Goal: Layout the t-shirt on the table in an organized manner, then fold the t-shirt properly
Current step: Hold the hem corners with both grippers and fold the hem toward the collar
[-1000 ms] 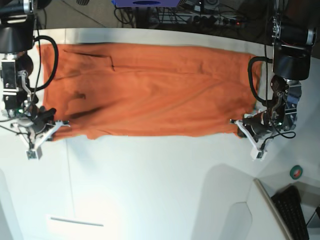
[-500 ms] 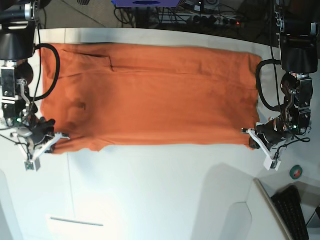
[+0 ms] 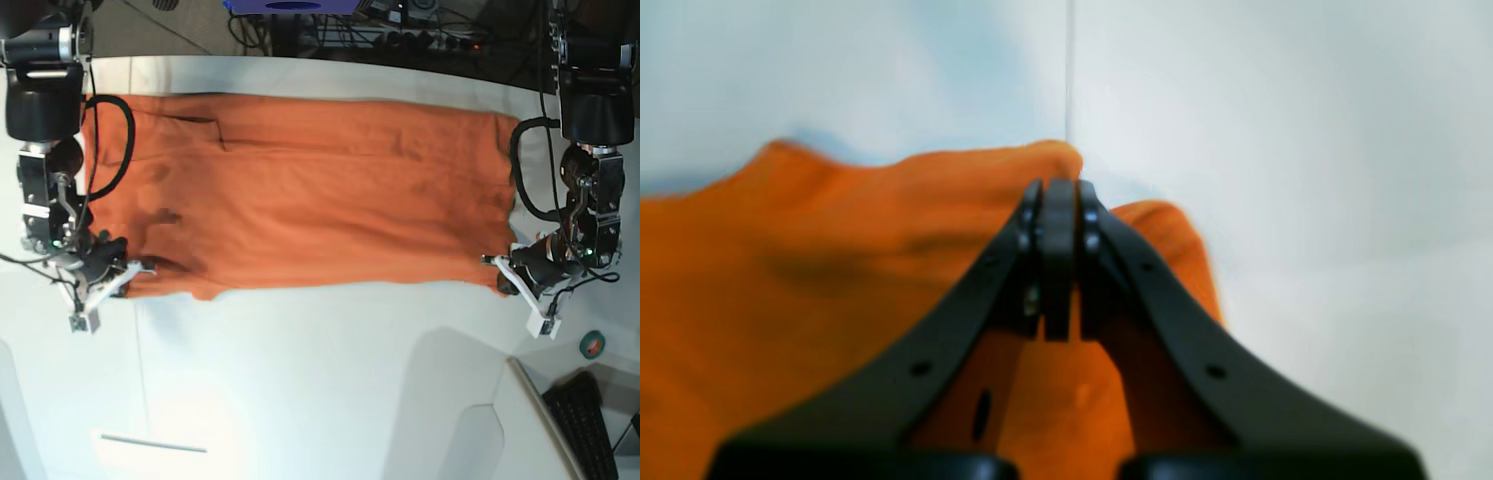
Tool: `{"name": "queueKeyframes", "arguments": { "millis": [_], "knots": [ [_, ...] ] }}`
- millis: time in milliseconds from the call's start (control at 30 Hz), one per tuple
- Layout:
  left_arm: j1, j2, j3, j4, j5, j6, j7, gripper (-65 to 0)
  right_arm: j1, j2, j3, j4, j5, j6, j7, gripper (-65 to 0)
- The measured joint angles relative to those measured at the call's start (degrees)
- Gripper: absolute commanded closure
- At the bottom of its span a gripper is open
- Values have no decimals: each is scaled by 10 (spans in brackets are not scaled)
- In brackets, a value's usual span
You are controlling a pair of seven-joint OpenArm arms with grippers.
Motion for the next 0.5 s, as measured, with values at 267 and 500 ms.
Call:
{"name": "queueKeyframes", "arguments": {
  "millis": [267,500],
  "knots": [
    [25,-2,1,0,0,0,-2,0,-37,5,0,82,-1,0,-41,0],
    [55,-3,0,7,4,-1,0,0,-118,2,4,166,-2,-1,-74,0]
  ]
}}
